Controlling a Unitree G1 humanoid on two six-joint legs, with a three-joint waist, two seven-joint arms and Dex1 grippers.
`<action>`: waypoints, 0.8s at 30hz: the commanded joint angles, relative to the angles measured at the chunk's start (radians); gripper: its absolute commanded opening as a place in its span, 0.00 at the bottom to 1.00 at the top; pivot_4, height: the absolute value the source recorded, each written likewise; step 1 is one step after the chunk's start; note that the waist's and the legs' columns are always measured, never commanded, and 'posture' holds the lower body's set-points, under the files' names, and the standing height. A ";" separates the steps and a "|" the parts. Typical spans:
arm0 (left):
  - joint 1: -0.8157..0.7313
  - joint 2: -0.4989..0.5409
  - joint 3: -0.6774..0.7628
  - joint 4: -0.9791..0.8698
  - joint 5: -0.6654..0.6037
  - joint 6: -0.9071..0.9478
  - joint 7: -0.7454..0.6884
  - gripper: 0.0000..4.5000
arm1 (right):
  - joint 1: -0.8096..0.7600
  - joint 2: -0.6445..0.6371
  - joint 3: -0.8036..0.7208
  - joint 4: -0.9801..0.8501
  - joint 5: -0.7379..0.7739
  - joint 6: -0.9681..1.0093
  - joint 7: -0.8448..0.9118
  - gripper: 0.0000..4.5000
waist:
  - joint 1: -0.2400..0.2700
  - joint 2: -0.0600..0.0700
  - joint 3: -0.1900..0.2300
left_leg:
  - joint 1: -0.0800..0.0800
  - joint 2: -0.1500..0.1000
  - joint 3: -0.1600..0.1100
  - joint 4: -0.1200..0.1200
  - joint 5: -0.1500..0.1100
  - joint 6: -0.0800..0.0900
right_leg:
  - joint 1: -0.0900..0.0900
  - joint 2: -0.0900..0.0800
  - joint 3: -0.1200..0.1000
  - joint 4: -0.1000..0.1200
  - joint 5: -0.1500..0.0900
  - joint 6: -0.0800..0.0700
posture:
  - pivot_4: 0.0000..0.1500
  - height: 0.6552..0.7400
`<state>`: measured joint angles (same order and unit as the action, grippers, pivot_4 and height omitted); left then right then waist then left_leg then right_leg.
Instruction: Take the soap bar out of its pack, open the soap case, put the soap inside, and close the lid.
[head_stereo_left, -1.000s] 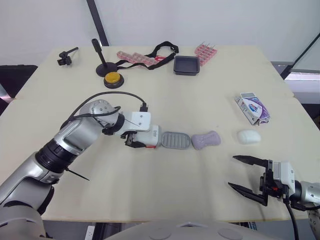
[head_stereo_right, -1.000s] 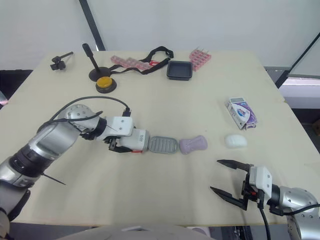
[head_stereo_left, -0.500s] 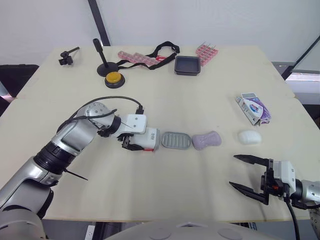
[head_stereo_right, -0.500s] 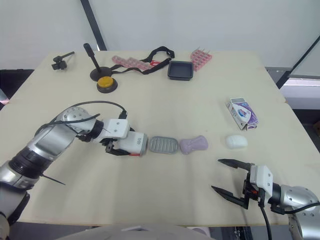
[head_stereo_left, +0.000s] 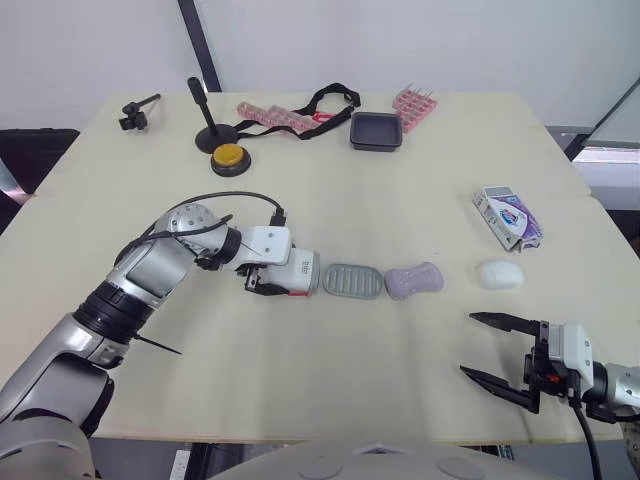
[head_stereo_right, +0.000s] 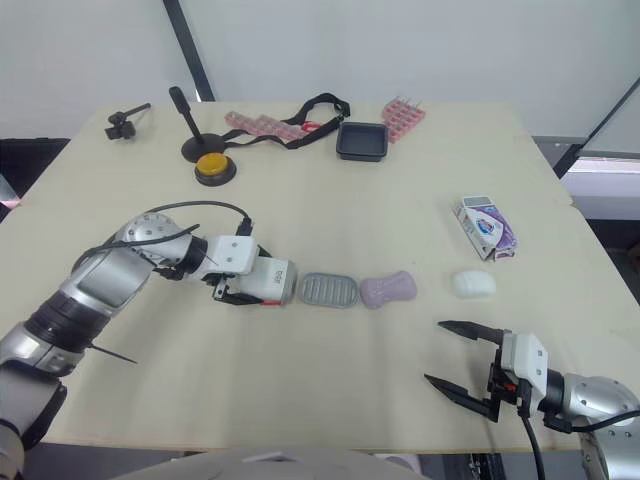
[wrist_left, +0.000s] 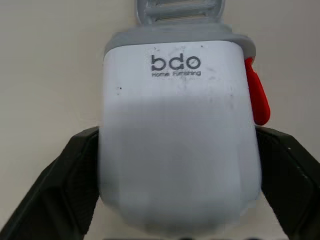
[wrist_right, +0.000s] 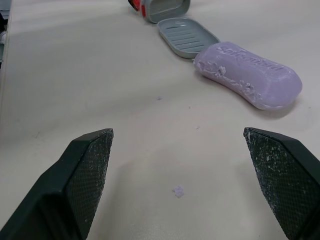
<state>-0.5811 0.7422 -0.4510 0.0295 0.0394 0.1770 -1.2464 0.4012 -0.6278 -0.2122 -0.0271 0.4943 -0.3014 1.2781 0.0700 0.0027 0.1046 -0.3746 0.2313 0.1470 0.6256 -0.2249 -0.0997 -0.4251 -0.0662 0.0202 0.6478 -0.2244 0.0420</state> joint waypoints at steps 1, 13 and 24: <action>-0.011 0.005 0.033 -0.004 0.000 -0.010 -0.004 1.00 | 0.004 -0.012 -0.024 -0.027 0.012 -0.008 -0.002 1.00 | 0.000 0.000 0.000 | 0.000 0.000 0.000 0.000 0.000 0.000 | 0.000 0.000 0.000 0.000 0.000 0.000 | 1.00 0.87; -0.004 0.032 0.145 -0.062 -0.128 0.002 -0.071 1.00 | -0.011 -0.026 -0.019 -0.030 0.010 0.009 -0.003 1.00 | 0.000 0.000 0.000 | 0.000 0.000 0.000 -0.001 0.000 0.000 | 0.000 0.000 0.000 -0.001 0.000 0.000 | 1.00 0.87; 0.178 -0.047 0.379 -0.244 -0.517 0.154 -0.077 1.00 | -0.109 -0.111 -0.023 -0.124 0.022 0.156 -0.035 1.00 | -0.008 0.001 0.001 | 0.000 0.000 0.001 -0.001 0.000 0.000 | 0.000 0.000 0.001 -0.001 0.000 0.000 | 1.00 0.87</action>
<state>-0.4393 0.6894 -0.1208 -0.1756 -0.4346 0.3296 -1.3363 0.3017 -0.7148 -0.2115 -0.1065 0.5033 -0.1662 1.2476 0.0625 0.0036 0.1053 -0.3745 0.2315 0.1480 0.6242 -0.2250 -0.0998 -0.4252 -0.0657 0.0208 0.6468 -0.2244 0.0420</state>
